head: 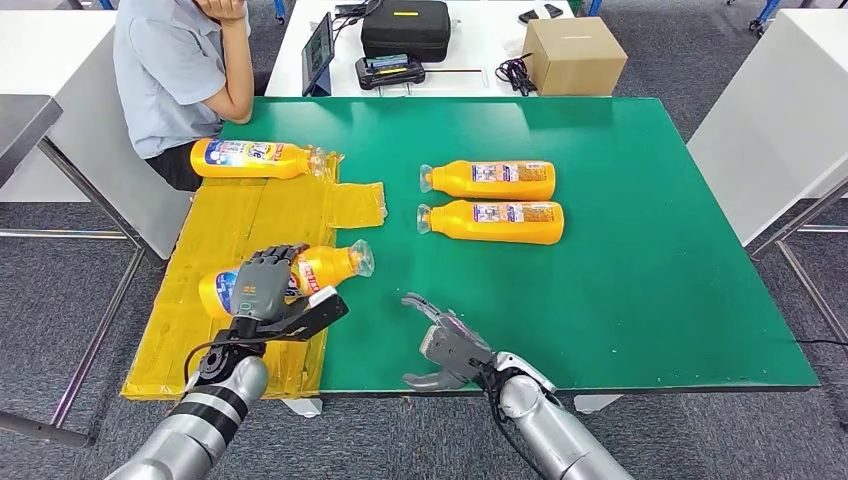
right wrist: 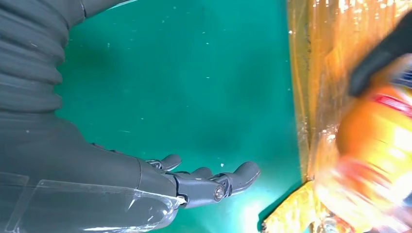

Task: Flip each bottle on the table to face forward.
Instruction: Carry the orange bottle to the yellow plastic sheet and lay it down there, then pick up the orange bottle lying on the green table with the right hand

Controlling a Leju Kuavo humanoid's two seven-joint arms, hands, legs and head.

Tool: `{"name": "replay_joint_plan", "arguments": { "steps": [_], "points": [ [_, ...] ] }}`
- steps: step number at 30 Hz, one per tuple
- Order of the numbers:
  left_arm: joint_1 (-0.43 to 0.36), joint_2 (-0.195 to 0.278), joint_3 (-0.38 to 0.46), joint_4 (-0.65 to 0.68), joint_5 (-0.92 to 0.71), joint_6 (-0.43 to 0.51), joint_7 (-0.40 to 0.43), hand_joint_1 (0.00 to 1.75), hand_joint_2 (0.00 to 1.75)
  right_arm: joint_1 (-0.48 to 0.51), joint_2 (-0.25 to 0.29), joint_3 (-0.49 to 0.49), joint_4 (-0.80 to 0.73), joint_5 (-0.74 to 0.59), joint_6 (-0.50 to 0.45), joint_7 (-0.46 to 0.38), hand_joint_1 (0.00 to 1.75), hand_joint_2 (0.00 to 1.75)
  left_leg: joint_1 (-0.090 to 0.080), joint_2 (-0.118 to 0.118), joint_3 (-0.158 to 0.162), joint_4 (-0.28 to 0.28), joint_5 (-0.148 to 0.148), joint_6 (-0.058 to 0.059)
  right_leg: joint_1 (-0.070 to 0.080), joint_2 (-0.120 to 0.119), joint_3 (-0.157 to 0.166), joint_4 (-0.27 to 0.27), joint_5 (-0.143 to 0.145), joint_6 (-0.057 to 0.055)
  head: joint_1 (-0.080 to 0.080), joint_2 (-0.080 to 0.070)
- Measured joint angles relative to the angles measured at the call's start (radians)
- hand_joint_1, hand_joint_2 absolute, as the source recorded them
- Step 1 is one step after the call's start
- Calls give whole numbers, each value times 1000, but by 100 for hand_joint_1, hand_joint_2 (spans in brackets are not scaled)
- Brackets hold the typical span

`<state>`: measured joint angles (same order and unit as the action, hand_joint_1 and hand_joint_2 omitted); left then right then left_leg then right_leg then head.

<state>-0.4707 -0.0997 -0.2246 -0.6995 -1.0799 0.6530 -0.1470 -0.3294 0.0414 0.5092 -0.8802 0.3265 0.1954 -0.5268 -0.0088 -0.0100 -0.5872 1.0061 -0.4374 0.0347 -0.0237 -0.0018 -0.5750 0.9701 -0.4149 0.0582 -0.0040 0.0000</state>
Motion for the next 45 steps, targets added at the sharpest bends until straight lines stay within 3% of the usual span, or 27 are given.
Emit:
{"name": "replay_joint_plan", "arguments": {
  "steps": [4,7,9,11,12,14,21,31,34,42,45],
  "points": [
    [-32,20,3,77,-40,-42,13,175,175,0,0,0,-11,-8,10,0,0,175,0,0,0,0,0,0,0,0,0,0,0,0,0,0],
    [-59,31,3,121,-50,-75,11,159,175,-1,1,0,-16,-13,15,0,0,175,0,0,0,0,0,0,0,0,0,0,0,0,0,0],
    [-73,36,2,142,-50,-87,3,114,175,-1,1,0,-17,-14,16,0,0,175,0,0,0,0,0,0,0,0,0,0,0,0,0,0],
    [-83,39,2,157,-51,-98,-10,47,175,-1,1,0,-18,-14,17,0,0,175,0,0,0,0,0,0,0,0,1,0,0,0,0,0],
    [-86,40,2,163,-52,-104,-16,24,175,-1,1,0,-18,-14,17,0,0,175,0,0,1,0,0,0,0,0,1,0,0,0,0,0],
    [-90,41,2,172,-52,-115,-32,2,175,-1,1,0,-19,-15,18,-1,0,175,0,0,1,0,0,0,0,0,1,0,0,0,0,0],
    [-93,44,2,188,-23,-161,-90,0,175,0,0,0,-22,-19,22,-3,0,175,0,0,1,0,0,0,0,0,1,0,0,0,0,0],
    [-114,49,2,203,8,-250,-96,0,175,1,-1,0,-23,-25,20,-4,0,175,-1,-1,3,0,0,0,0,0,3,0,0,0,0,0],
    [-114,50,2,205,25,-253,-111,0,175,3,-2,0,-23,-25,18,-4,0,175,0,0,4,0,0,0,0,0,4,0,0,0,0,0],
    [-98,31,25,181,213,-278,-247,0,175,3,-4,-4,-23,-24,16,-8,0,175,-1,-1,4,0,0,0,0,0,5,0,0,0,0,0],
    [-86,23,19,166,181,-210,-263,0,175,1,-2,-4,-20,-25,20,-17,0,175,-1,0,3,0,0,0,0,0,4,0,0,0,0,0]
  ]
}}
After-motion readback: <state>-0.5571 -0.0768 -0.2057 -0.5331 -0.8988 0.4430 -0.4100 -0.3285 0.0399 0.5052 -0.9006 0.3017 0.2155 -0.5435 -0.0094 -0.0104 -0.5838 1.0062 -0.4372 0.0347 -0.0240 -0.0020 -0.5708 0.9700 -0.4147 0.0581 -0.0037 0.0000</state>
